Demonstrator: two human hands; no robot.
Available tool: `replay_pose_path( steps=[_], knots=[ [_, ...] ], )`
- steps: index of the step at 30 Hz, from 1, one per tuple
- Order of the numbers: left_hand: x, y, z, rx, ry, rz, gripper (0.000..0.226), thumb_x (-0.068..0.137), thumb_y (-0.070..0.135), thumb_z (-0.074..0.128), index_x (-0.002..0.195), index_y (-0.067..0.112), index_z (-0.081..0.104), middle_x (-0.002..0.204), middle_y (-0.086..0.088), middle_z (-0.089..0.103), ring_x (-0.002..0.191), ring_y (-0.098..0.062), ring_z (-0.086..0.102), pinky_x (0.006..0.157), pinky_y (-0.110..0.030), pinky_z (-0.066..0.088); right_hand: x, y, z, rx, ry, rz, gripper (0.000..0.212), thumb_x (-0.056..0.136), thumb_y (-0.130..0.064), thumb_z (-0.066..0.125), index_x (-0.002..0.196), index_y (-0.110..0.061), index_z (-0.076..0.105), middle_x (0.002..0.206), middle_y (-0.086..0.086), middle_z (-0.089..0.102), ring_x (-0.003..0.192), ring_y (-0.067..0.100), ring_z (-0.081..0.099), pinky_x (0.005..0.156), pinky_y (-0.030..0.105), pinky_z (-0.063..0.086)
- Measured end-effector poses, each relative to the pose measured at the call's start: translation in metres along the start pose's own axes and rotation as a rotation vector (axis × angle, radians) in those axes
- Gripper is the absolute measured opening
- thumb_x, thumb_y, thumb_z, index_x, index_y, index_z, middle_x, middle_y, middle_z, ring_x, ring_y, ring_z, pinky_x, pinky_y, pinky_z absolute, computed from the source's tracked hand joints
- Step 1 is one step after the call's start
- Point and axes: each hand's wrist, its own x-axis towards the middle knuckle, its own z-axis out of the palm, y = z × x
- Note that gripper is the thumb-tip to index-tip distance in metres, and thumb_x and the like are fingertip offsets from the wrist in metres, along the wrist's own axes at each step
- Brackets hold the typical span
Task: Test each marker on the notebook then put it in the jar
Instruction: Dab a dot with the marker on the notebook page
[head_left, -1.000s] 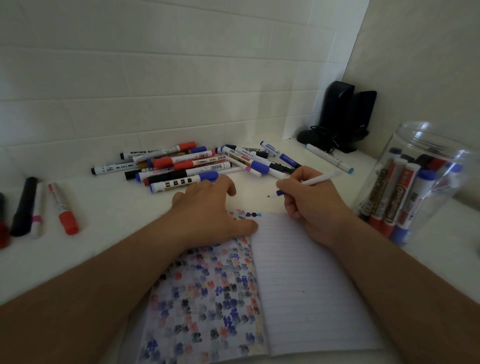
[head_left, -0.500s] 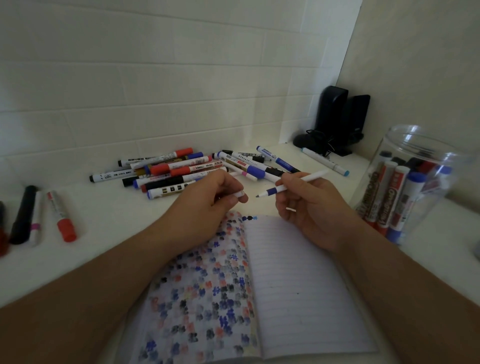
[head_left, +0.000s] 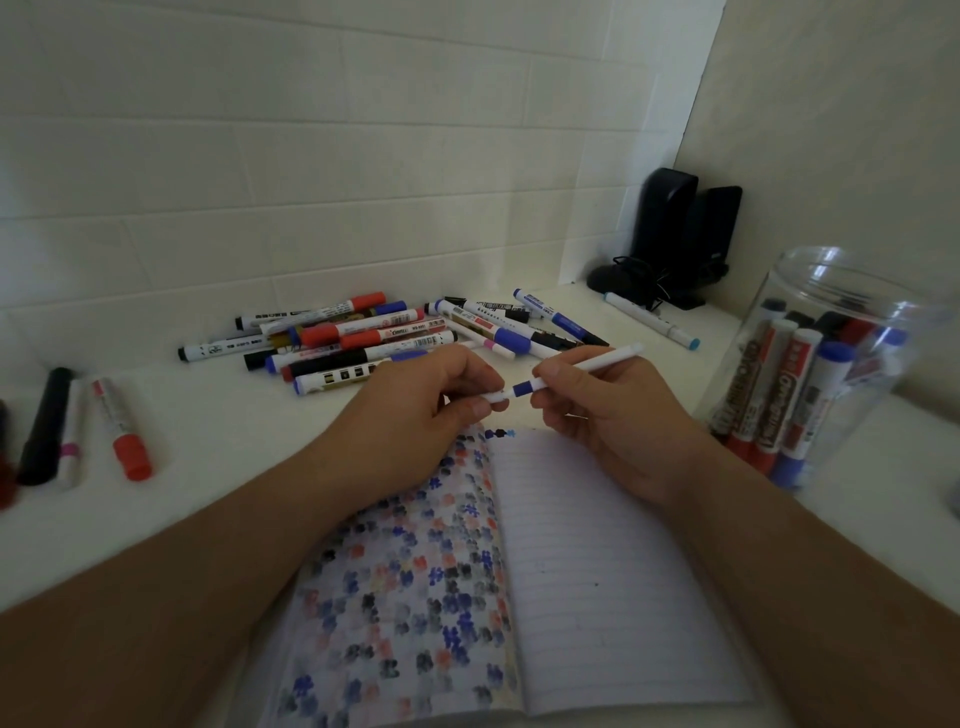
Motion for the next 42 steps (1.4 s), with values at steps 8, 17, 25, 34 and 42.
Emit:
replay_pose_path(
  steps=[8,17,25,34,42],
  knots=[
    [0.001,0.004,-0.002,-0.002,0.017,-0.002,0.029,0.095,0.025,0.070,0.097,0.049,0.054,0.085,0.033,0.063,0.087,0.027,0.057,0.076,0.004,0.040,-0.004,-0.001,0.003,-0.209,0.006,-0.116,0.010,0.096,-0.022,0.070,0.093,-0.015,0.077,0.083,0.004,0.078,0.068,0.012,0.066,0.062,0.021,0.053],
    [-0.001,0.010,-0.005,-0.087,0.124,-0.005,0.042,0.090,0.014,0.076,0.098,0.045,0.048,0.075,0.032,0.067,0.086,0.019,0.063,0.073,-0.003,0.045,-0.008,-0.009,0.013,-0.201,-0.004,-0.280,0.008,0.099,-0.011,0.068,0.093,-0.010,0.073,0.076,0.002,0.076,0.064,0.012,0.065,0.059,0.019,0.051],
    [-0.003,0.007,0.000,-0.062,0.093,0.039,0.023,0.098,0.031,0.065,0.113,0.039,0.049,0.089,0.021,0.075,0.082,0.007,0.067,0.072,-0.016,0.049,-0.020,-0.014,0.021,-0.315,0.038,-0.315,0.012,0.105,-0.013,0.058,0.101,-0.020,0.066,0.091,-0.005,0.076,0.076,0.019,0.070,0.071,0.037,0.059],
    [0.002,-0.013,0.004,0.143,-0.219,0.017,0.017,0.092,0.053,0.063,0.107,0.046,0.060,0.108,0.025,0.063,0.099,0.004,0.059,0.091,-0.030,0.054,-0.059,-0.101,-0.013,-0.731,0.145,-0.409,0.025,0.101,-0.023,0.066,0.121,-0.033,0.055,0.082,-0.004,0.072,0.059,0.013,0.066,0.057,0.025,0.052],
    [-0.002,-0.011,0.002,0.171,-0.272,0.071,0.048,0.079,0.069,0.069,0.120,0.057,0.048,0.112,0.030,0.057,0.099,0.005,0.060,0.088,-0.021,0.052,-0.118,-0.184,-0.122,-0.936,0.563,-0.420,0.021,0.096,-0.013,0.072,0.087,-0.032,0.075,0.069,-0.012,0.074,0.059,0.005,0.068,0.066,0.026,0.055]
  ],
)
